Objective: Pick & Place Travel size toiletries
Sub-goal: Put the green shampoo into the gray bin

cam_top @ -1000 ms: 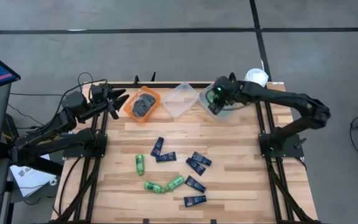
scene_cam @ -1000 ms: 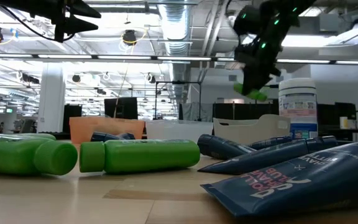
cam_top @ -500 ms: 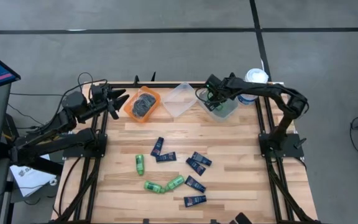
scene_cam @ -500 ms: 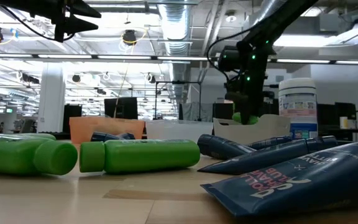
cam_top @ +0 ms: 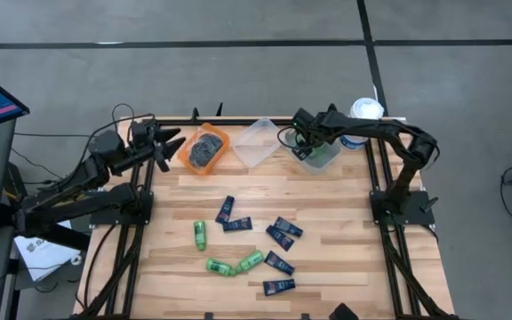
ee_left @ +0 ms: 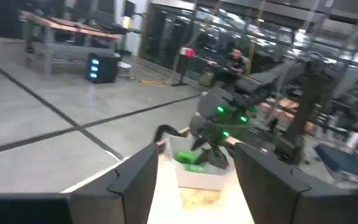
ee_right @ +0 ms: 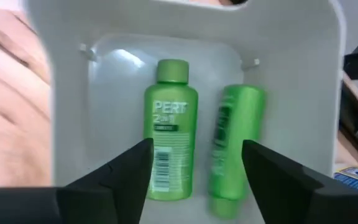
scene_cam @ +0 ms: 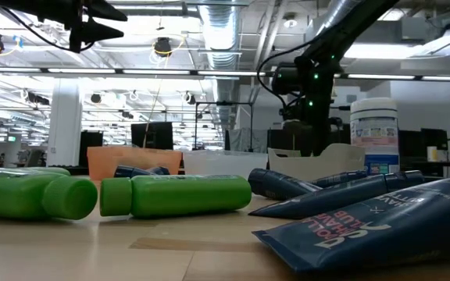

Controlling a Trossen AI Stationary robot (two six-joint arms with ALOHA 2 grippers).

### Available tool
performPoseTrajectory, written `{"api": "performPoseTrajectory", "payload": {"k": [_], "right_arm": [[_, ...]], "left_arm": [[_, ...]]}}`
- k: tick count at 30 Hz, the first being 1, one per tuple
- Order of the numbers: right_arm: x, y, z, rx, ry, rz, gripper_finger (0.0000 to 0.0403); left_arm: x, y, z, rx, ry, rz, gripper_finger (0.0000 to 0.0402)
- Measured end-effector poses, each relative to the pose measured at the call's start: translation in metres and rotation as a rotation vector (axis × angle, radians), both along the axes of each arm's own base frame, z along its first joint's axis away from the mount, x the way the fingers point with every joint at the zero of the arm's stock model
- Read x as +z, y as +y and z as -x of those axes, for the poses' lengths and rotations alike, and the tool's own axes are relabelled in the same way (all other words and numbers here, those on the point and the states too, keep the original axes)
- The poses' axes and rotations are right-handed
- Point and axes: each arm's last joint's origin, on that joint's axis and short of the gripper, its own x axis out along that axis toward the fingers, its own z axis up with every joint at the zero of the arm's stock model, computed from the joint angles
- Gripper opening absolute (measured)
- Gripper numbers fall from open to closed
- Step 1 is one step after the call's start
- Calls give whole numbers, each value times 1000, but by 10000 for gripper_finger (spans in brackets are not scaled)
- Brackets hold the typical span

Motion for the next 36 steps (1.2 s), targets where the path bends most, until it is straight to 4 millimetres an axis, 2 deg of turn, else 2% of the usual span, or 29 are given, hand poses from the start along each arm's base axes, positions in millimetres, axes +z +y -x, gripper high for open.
{"api": "performPoseTrajectory", "payload": {"k": [5,11,15,21,25,28,32,36], "right_arm": [[23,7,4,23,-53,38,244],[60,22,14,46,-155,102,233],[81,29,22,52,-211,149,228],[99,37,31,55,-262,192,228],[102,40,31,62,-275,200,228],[101,41,30,68,-274,198,229],[98,42,27,82,-264,193,228],[96,41,24,110,-249,198,228]], "left_arm": [[-6,-2,-8,-167,23,91,243],[-29,-13,-31,-377,190,331,258],[-40,-32,-52,-511,296,416,254],[-39,-71,-81,-636,476,492,247],[-46,-94,-91,-558,688,580,242],[-60,-103,-93,-386,826,680,237],[-80,-111,-100,-155,868,857,231],[-99,-119,-109,-12,902,978,230]]}}
